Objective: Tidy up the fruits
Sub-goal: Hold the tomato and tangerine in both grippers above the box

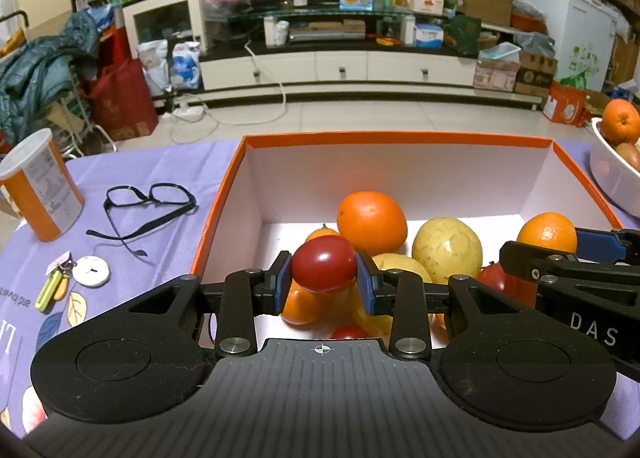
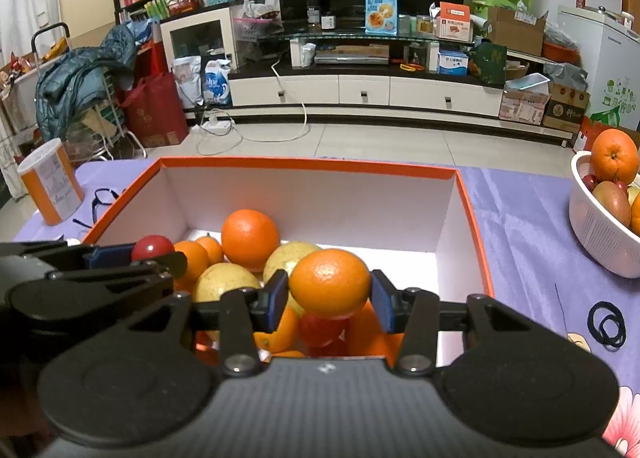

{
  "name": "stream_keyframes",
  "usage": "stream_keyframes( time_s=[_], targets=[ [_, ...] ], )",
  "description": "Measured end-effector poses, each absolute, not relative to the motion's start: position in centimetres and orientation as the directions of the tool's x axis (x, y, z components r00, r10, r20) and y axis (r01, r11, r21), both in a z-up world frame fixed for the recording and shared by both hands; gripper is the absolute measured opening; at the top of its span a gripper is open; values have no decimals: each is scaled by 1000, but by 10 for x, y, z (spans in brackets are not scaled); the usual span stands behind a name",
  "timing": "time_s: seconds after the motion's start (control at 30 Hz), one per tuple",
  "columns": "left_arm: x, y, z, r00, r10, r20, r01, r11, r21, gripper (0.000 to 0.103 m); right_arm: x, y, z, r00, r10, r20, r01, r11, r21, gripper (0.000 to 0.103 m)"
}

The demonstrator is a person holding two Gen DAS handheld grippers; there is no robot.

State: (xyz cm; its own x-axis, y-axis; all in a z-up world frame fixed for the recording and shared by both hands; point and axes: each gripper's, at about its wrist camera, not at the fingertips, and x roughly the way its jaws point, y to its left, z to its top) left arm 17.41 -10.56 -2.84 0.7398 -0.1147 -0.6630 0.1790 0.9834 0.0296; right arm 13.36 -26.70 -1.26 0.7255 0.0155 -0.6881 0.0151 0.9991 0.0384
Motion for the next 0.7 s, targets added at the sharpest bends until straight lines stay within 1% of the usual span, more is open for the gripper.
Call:
stream_keyframes(
  time_s=[0.7],
  targets=[
    [175, -108, -33, 732, -120, -671, 185, 982, 26, 3, 133, -264, -14, 725, 19, -689, 12, 999, 39, 48]
  ],
)
